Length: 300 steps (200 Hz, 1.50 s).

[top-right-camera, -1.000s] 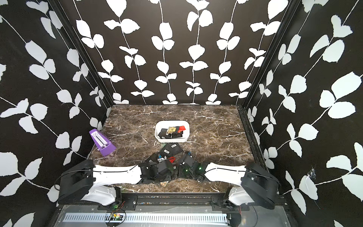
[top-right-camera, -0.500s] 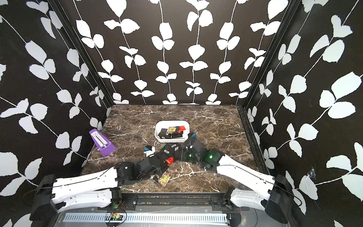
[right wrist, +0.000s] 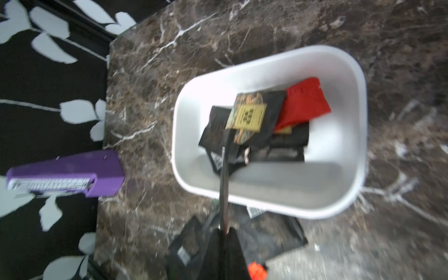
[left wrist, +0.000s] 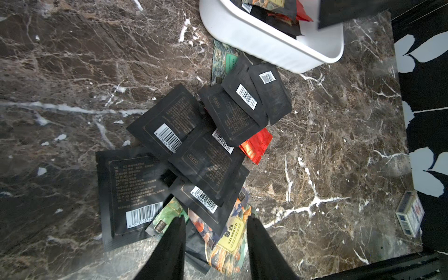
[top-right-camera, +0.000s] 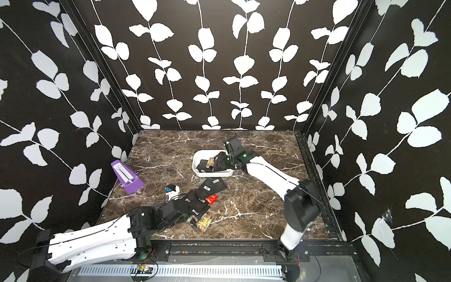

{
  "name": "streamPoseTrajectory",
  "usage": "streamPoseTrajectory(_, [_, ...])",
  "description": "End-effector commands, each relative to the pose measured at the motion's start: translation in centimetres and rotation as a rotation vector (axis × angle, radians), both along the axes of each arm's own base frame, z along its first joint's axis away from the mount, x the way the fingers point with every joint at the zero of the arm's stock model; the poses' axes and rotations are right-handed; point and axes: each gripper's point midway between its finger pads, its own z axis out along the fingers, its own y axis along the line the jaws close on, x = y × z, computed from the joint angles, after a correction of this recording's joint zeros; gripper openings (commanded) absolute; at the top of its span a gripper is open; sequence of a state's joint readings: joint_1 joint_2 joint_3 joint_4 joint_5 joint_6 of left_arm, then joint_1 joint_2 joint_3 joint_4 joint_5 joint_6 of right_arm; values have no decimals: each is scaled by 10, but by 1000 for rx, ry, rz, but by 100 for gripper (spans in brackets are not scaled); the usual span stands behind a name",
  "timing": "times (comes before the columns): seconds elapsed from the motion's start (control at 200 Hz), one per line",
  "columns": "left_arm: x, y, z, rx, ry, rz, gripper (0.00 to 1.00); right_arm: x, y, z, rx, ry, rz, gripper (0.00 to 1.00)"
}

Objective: Put the tea bags into the storage box
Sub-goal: Place the tea bag in the storage box, then pick up the tea bag from the center of the board.

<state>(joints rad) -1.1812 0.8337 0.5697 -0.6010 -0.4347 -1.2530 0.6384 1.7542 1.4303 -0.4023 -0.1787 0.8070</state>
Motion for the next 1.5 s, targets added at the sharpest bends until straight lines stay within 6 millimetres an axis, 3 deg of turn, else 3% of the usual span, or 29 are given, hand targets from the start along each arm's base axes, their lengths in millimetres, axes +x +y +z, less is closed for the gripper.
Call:
streamPoseTrajectory(0.0, [-1,8,-11,32,14,15,40,24,12,8,23,-23,13,0])
streamPoseTrajectory(0.21, [0,-1,-14,18,31,6,40,45,6,-17,-26,17,-31,0])
streamPoseTrajectory(0.355, [1,-6,-15,24,43,-7,40,47,-15,-22,-60,25,-65,22])
streamPoseTrajectory(0.42, [2,-8,-13,30,44,-10,40,45,-26,-14,-80,6,-70,40])
streamPoseTrajectory(0.475, [4,-10,-10,36,39,-22,39,42,-36,-2,-99,-18,-69,47])
streamPoseTrajectory(0.61, [10,-17,3,79,15,-61,35,24,-58,33,-127,-97,-64,49])
streamPoseTrajectory(0.68, [14,-22,7,95,15,-83,32,7,-62,39,-85,-114,-50,49])
streamPoseTrajectory(0.695, [14,-24,7,98,18,-87,32,1,-63,49,-58,-131,-45,49])
streamPoseTrajectory(0.745, [16,-27,6,103,33,-97,31,-14,-64,57,-8,-137,-37,49])
streamPoseTrajectory(0.755, [16,-27,5,106,38,-98,31,-21,-66,47,-11,-114,-33,49])
streamPoseTrajectory(0.91, [15,-28,-14,127,113,-93,27,-84,-69,22,68,-52,-42,50])
streamPoseTrajectory(1.055, [8,-26,-33,106,165,-75,27,-142,-55,-18,160,39,-61,51])
streamPoseTrajectory(1.16, [7,-30,-43,48,183,-62,27,-170,-40,-45,220,81,-82,50])
streamPoseTrajectory(1.275, [11,-31,-47,16,188,-50,25,-186,-28,-72,208,125,-81,49])
streamPoseTrajectory(1.495, [24,-25,-48,25,179,-20,18,-190,11,-85,225,147,-46,47])
